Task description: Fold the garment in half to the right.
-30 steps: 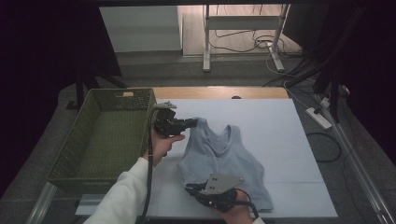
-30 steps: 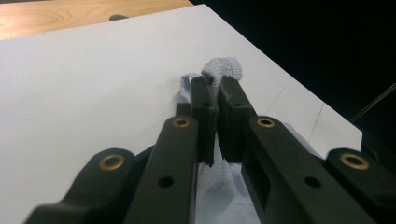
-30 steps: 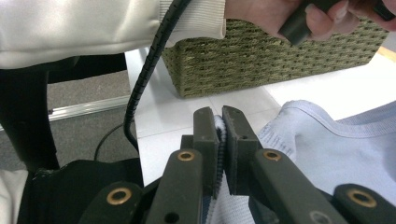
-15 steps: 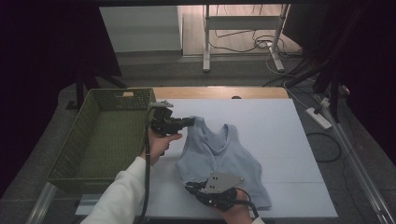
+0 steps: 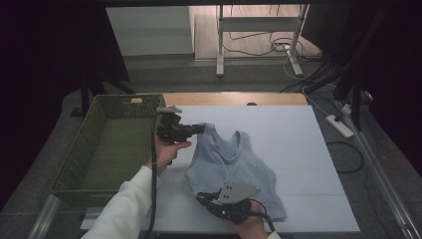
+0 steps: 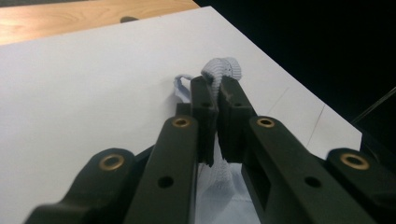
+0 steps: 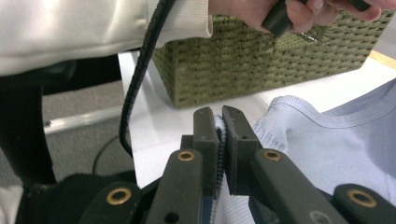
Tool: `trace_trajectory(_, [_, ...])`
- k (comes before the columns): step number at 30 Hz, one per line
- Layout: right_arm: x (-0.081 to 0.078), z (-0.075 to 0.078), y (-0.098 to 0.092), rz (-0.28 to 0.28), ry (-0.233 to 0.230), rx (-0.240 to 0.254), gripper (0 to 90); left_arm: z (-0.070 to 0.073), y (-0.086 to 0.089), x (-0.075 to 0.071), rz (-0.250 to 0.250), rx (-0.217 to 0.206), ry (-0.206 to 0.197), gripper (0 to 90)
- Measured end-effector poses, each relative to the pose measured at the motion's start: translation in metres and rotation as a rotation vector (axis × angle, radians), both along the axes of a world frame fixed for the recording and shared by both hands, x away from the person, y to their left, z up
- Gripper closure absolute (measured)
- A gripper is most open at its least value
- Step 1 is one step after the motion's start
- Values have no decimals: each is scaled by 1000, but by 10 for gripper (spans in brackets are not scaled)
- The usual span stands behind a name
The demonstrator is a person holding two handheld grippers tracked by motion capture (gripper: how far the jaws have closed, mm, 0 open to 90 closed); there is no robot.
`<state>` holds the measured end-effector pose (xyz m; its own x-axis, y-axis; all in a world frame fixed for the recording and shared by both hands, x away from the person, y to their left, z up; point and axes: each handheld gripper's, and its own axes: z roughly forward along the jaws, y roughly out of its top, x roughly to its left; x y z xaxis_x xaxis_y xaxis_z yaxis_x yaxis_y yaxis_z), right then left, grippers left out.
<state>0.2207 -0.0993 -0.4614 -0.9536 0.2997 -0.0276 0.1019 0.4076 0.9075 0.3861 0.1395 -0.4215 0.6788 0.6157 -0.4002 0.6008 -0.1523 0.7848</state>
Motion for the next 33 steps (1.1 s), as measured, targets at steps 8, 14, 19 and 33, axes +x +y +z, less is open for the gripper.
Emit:
trace_trajectory(8, [-2, 13, 7, -11, -46, 36, 844, 6, 23, -1, 50, -1, 5, 861])
trace_trajectory(14, [0, 7, 3, -36, -30, 29, 844, -1, 26, 0, 64, 3, 26, 860])
trace_trajectory(19, [-1, 8, 1, -45, -36, 31, 845, -5, 24, 3, 74, 15, 37, 859])
trace_trajectory(33, [-1, 9, -24, -120, -36, 36, 844, -10, 17, 4, 81, 63, 38, 857])
